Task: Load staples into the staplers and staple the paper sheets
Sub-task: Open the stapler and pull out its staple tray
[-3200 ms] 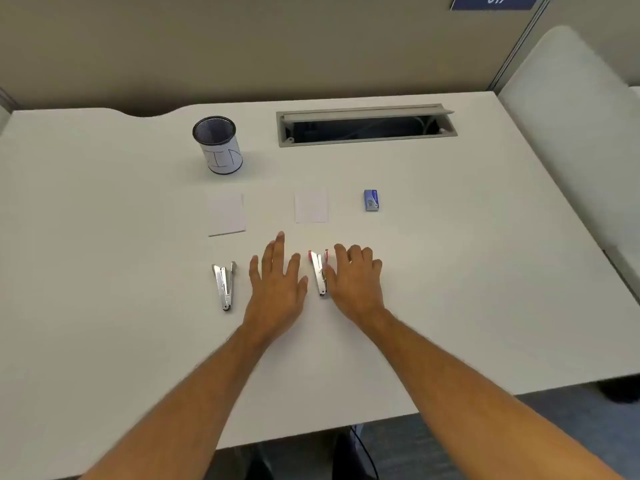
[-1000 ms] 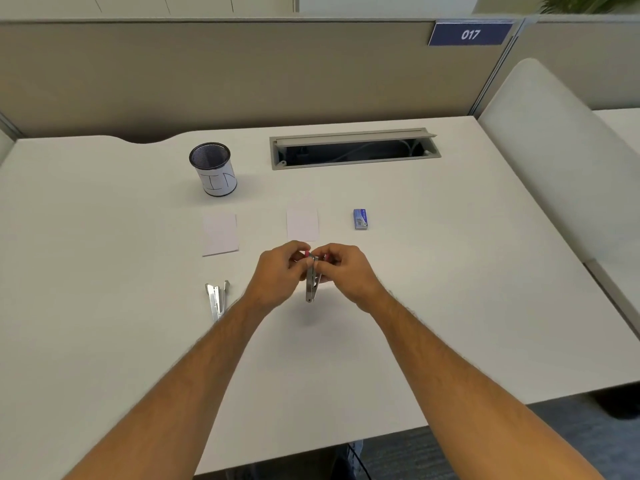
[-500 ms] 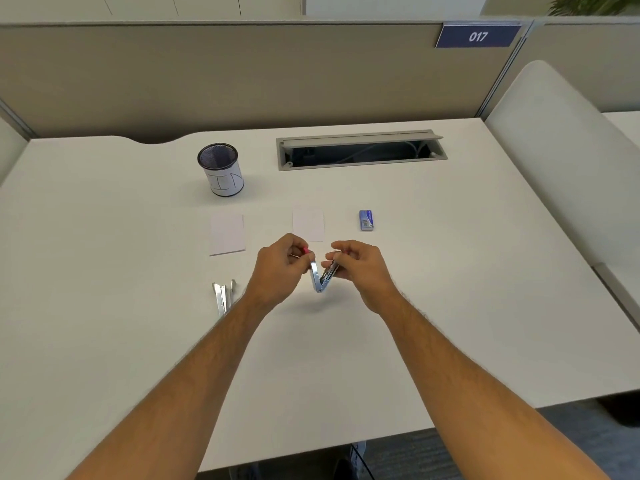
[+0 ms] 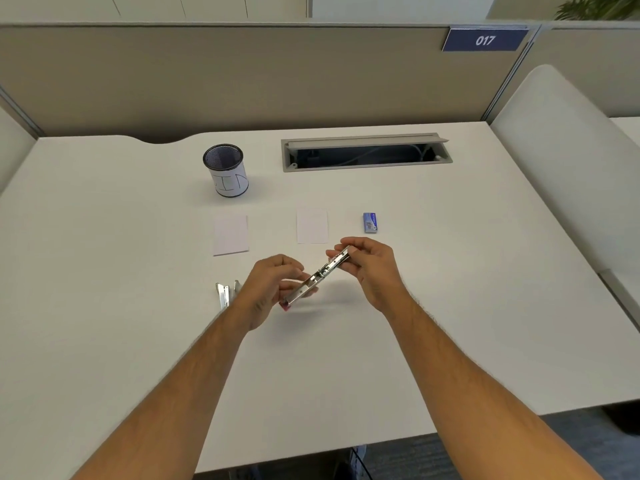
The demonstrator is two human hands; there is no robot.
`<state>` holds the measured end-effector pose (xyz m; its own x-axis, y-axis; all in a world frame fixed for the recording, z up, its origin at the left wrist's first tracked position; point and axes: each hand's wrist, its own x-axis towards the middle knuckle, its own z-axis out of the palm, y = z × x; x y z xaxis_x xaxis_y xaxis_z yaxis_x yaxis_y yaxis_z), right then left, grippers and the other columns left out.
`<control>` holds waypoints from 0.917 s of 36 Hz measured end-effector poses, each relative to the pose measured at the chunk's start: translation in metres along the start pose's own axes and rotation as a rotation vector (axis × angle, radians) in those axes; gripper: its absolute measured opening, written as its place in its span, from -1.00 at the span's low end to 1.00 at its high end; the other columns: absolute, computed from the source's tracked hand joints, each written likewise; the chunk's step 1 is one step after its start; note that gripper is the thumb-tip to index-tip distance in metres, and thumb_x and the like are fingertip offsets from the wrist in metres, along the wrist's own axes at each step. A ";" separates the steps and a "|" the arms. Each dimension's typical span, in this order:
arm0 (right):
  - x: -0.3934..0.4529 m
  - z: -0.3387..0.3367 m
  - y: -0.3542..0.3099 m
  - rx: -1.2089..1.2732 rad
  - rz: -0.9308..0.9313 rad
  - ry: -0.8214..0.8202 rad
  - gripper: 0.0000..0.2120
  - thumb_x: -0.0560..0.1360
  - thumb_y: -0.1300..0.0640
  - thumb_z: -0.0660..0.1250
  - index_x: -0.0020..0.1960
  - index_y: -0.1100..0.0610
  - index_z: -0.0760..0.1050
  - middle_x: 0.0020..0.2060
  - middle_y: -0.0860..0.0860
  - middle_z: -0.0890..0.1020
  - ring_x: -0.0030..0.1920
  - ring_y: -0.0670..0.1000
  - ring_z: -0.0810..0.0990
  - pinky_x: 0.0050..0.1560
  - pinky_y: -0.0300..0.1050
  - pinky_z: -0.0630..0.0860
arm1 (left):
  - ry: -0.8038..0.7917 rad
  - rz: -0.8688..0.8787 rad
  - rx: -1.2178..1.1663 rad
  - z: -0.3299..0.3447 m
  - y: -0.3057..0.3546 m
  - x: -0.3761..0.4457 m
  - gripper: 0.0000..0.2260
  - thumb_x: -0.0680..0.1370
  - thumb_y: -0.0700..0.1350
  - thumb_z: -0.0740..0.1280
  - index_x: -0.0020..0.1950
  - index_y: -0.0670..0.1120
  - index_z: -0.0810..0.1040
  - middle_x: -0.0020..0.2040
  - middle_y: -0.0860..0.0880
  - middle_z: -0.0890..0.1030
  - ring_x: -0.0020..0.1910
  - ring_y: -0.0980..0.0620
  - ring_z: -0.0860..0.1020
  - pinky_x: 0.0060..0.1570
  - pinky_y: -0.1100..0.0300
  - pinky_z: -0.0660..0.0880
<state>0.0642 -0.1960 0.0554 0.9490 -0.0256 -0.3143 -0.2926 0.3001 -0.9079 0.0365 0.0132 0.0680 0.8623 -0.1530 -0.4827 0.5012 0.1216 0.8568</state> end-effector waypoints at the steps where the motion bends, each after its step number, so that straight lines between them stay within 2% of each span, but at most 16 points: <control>1: -0.001 0.001 -0.002 0.004 -0.004 -0.027 -0.81 0.65 0.43 0.17 0.12 0.37 0.56 -0.02 0.30 0.66 0.07 0.31 0.72 0.22 0.21 0.62 | -0.020 -0.026 -0.001 0.000 -0.001 -0.001 -0.87 0.52 -0.27 0.34 0.05 -0.24 0.57 -0.01 -0.28 0.73 -0.03 -0.34 0.73 -0.43 0.21 0.38; 5: -0.003 0.003 -0.007 0.023 -0.014 -0.127 -0.81 0.66 0.42 0.17 0.16 0.38 0.53 0.10 0.39 0.63 0.13 0.35 0.69 0.23 0.21 0.61 | -0.133 -0.034 -0.008 0.004 -0.004 -0.003 -0.82 0.59 -0.23 0.40 0.12 -0.31 0.66 0.04 -0.36 0.70 0.01 -0.34 0.72 -0.06 0.02 0.67; 11: -0.003 0.005 -0.010 0.057 -0.019 -0.156 -0.83 0.63 0.40 0.26 0.22 0.34 0.45 0.17 0.36 0.64 0.12 0.35 0.70 0.19 0.22 0.63 | -0.221 -0.009 0.014 0.017 -0.006 -0.007 -0.80 0.60 -0.23 0.42 0.18 -0.31 0.63 0.06 -0.34 0.70 0.06 -0.30 0.71 0.08 -0.02 0.67; 17: -0.003 0.007 -0.008 0.039 -0.019 -0.147 -0.85 0.62 0.40 0.29 0.18 0.35 0.49 0.09 0.33 0.69 0.10 0.32 0.71 0.12 0.13 0.67 | -0.255 -0.031 -0.074 0.030 -0.012 -0.005 -0.71 0.71 -0.14 0.27 0.25 -0.35 0.57 0.10 -0.36 0.69 0.09 -0.32 0.70 0.12 -0.11 0.66; 21: -0.003 0.006 -0.003 -0.006 -0.020 -0.104 -0.87 0.61 0.40 0.31 0.14 0.32 0.53 -0.04 0.26 0.71 0.06 0.30 0.73 0.11 0.17 0.67 | -0.220 0.010 -0.051 0.036 -0.019 -0.003 -0.79 0.69 -0.21 0.29 0.25 -0.31 0.57 0.11 -0.30 0.71 0.12 -0.27 0.70 0.18 -0.15 0.64; 26: -0.002 0.002 0.002 -0.067 -0.010 -0.054 -0.88 0.58 0.42 0.33 0.09 0.31 0.57 -0.06 0.26 0.72 0.00 0.29 0.74 0.07 0.19 0.68 | -0.095 0.115 0.173 0.042 -0.029 -0.003 -0.81 0.61 -0.26 0.40 0.22 -0.16 0.59 -0.01 -0.17 0.75 0.00 -0.15 0.75 0.21 -0.13 0.62; 30: -0.003 -0.002 0.006 -0.077 0.012 -0.036 -0.87 0.56 0.43 0.35 0.09 0.34 0.58 -0.02 0.32 0.71 -0.03 0.29 0.75 -0.04 0.05 0.70 | 0.103 0.266 0.379 0.046 -0.038 -0.001 -0.80 0.55 -0.14 0.49 0.12 0.03 0.56 -0.06 -0.04 0.73 -0.08 -0.05 0.72 0.10 -0.09 0.66; 33: -0.003 -0.004 0.010 -0.088 0.024 -0.013 -0.88 0.55 0.42 0.37 0.07 0.32 0.60 -0.01 0.34 0.70 -0.04 0.29 0.74 -0.02 0.09 0.70 | 0.168 0.377 0.440 0.048 -0.040 0.001 -0.83 0.57 -0.10 0.48 0.12 0.08 0.58 -0.01 0.10 0.69 -0.07 0.06 0.69 0.00 -0.03 0.69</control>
<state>0.0580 -0.1963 0.0459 0.9429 -0.0069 -0.3330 -0.3238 0.2157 -0.9212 0.0142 -0.0394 0.0418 0.9923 -0.0167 -0.1225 0.1127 -0.2852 0.9518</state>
